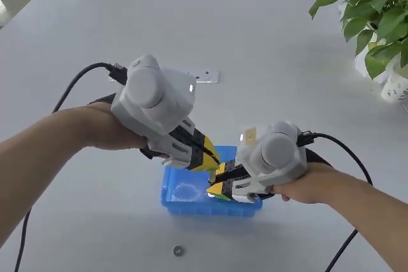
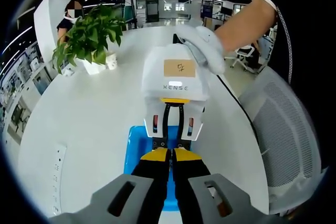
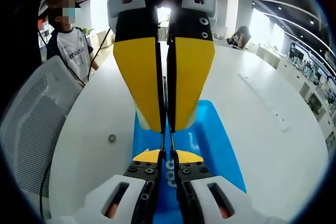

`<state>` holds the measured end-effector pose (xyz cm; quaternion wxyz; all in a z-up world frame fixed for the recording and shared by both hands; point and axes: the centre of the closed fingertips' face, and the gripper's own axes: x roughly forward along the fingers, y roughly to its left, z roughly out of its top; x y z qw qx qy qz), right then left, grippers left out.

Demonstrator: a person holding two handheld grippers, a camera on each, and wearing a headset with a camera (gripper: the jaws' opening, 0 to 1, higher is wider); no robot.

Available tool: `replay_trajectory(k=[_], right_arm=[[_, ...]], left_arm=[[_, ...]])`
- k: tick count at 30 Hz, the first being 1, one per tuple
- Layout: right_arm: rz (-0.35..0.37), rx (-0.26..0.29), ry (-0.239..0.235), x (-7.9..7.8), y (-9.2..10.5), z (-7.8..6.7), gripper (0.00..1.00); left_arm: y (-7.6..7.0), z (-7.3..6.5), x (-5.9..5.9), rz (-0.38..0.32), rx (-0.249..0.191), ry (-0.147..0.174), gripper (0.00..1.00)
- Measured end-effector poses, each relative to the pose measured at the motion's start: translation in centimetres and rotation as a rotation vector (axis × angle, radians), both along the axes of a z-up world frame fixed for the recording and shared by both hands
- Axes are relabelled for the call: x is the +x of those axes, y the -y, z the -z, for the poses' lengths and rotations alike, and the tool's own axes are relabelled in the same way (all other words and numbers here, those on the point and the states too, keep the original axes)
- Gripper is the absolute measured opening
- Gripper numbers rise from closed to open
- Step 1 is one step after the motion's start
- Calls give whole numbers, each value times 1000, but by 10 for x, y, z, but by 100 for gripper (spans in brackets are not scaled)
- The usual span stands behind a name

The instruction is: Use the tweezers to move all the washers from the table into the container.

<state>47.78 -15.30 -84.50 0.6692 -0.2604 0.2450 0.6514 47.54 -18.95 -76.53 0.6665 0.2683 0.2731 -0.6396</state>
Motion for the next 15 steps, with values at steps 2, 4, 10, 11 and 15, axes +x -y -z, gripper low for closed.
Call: replay_trajectory(k=[2,4,10,11,15], right_arm=[[2,4,4,0,0,-3,11],[2,7,8,-2,0,-6,11],[0,10,27,-6,0,-16,11],[-1,11,30,-7,-1,-18,11],[-3,16,38,-11,-2,-23,11]], left_arm=[[0,-3,-1,1,1,3,5],[0,-6,-3,2,1,8,5],[0,-15,-8,3,-2,19,5],[0,-18,-9,3,-4,22,5],[-1,-23,-14,9,-1,32,5]])
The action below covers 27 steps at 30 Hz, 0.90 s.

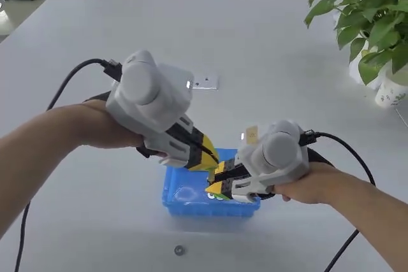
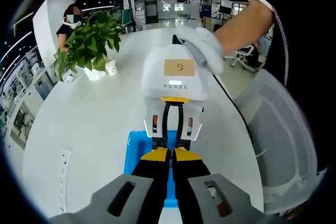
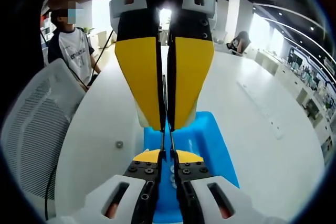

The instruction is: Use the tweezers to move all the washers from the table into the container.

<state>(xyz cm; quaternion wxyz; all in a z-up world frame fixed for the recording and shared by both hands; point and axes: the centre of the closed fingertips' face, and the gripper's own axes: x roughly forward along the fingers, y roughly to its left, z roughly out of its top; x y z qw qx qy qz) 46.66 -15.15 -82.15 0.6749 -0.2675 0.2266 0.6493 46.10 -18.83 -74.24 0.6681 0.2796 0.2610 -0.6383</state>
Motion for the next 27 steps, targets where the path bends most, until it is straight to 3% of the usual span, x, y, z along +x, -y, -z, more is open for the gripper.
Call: replay_trajectory(k=[21,27], right_arm=[[-1,31,48,-20,-3,-28,11],[-5,37,48,-30,-6,-32,11]], left_arm=[[0,-26,-21,13,-8,39,5],[-2,-30,-29,16,-6,37,5]])
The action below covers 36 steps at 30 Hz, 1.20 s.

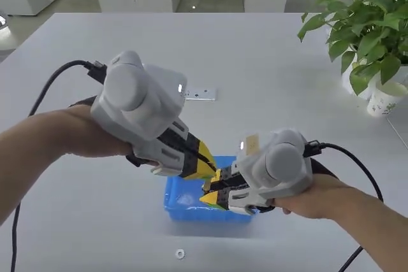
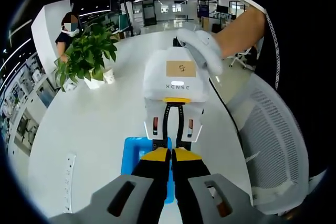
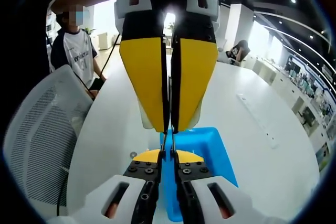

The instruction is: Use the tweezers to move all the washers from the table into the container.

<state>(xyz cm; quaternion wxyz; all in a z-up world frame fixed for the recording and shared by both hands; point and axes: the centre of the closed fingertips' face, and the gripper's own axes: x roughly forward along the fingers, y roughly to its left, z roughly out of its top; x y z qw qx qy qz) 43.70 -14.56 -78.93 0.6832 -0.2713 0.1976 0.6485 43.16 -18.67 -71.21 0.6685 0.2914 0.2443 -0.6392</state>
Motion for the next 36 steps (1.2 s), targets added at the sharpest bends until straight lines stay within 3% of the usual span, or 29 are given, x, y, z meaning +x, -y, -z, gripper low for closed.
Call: replay_trajectory(k=[19,36], right_arm=[[-19,-11,-49,-35,-7,26,11],[-52,-19,-78,-54,-21,47,11]], left_arm=[[-10,25,-33,4,27,-41,5],[-25,46,-48,-20,38,-80,5]])
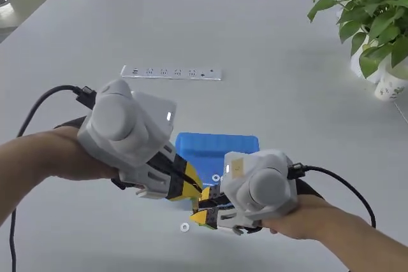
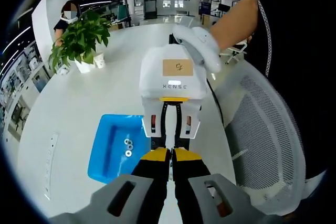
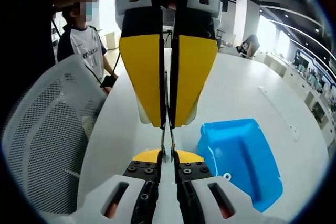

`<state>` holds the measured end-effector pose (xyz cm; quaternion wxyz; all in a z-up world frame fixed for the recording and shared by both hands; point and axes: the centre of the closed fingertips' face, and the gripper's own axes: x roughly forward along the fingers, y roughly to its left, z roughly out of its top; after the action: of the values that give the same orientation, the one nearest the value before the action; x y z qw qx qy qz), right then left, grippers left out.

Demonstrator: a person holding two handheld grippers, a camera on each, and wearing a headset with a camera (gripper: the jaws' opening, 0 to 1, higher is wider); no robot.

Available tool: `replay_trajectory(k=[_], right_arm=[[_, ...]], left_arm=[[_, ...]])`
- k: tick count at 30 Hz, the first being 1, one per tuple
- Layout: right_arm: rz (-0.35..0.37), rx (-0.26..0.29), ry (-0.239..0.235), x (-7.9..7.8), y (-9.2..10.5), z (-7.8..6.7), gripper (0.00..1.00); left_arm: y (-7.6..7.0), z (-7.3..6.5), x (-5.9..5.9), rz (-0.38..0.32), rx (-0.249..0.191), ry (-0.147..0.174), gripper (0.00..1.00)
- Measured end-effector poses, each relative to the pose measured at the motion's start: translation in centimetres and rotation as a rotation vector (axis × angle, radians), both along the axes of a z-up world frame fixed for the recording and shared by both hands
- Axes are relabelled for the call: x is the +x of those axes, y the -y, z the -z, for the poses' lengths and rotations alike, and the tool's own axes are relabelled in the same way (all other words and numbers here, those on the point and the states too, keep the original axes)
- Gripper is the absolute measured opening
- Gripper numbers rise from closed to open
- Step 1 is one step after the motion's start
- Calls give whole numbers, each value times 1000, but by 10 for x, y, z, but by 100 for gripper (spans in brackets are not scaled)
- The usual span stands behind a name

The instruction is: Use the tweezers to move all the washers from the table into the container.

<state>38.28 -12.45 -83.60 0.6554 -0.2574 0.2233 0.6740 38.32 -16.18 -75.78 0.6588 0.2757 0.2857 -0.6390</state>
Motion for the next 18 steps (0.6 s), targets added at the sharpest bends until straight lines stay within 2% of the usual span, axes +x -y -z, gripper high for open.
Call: replay_trajectory(k=[18], right_arm=[[-15,7,-8,-6,-10,15,11]], left_arm=[[-10,14,-6,-18,-2,-29,5]])
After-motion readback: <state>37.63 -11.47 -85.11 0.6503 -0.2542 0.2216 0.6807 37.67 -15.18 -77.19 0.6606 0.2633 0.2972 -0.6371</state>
